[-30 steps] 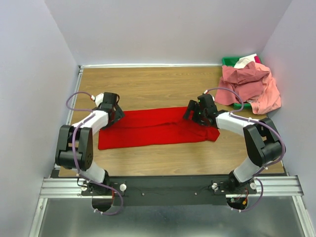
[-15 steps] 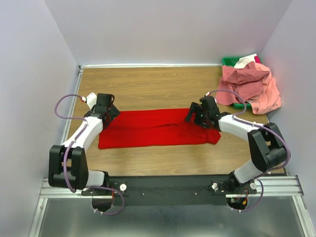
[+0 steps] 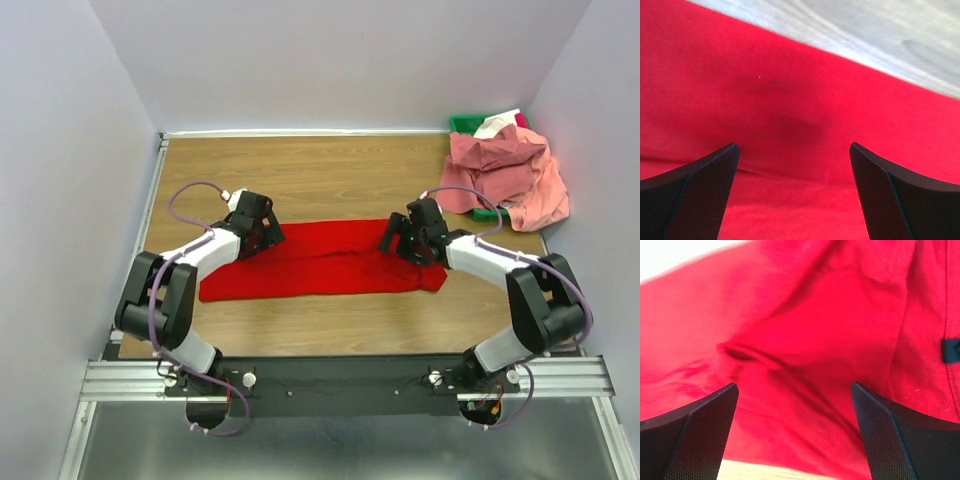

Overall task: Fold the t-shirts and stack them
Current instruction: Fold the tshirt

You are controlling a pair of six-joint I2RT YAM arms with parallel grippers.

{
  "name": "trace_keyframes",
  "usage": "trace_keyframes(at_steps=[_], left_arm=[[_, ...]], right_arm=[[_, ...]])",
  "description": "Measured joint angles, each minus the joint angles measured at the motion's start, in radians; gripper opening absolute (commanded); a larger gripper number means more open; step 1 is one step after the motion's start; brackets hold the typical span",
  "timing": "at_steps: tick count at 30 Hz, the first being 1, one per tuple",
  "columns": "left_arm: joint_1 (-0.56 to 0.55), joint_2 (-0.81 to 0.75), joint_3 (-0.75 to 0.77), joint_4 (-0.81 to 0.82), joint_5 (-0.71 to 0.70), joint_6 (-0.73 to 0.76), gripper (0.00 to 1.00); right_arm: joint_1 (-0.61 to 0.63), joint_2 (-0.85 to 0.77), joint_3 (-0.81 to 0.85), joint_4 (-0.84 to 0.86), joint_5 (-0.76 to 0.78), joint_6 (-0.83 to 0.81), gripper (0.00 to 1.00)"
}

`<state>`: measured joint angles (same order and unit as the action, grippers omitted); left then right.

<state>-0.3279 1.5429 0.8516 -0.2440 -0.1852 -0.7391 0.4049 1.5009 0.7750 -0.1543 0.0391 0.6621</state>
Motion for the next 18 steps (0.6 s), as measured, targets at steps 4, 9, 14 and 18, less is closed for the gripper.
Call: trace_keyframes(at_steps=[4,9,14,18], left_arm=[[-0.005,0.043,-0.001,0.023,0.015,0.008,0.98],[-0.031,0.013,-0.055,0.082,0.019,0.009,0.99],[-0.163,-0.064,-0.142,0.12,0.035,-0.01,0.98],[-0.322,-0.109,-0.184,0.143,0.098,-0.042,0.98]], right_arm=[[-0.025,0.098,0.068,0.002,-0.008,-0.005,1.0],[-0.066,0.306,0.3,0.0,-0.026,-0.057,1.0],[-0.079,0.531,0.582,0.014,-0.053,-0.156,1.0],[-0.079,0.699,0.821,0.013,-0.092,-0.234,1.0]])
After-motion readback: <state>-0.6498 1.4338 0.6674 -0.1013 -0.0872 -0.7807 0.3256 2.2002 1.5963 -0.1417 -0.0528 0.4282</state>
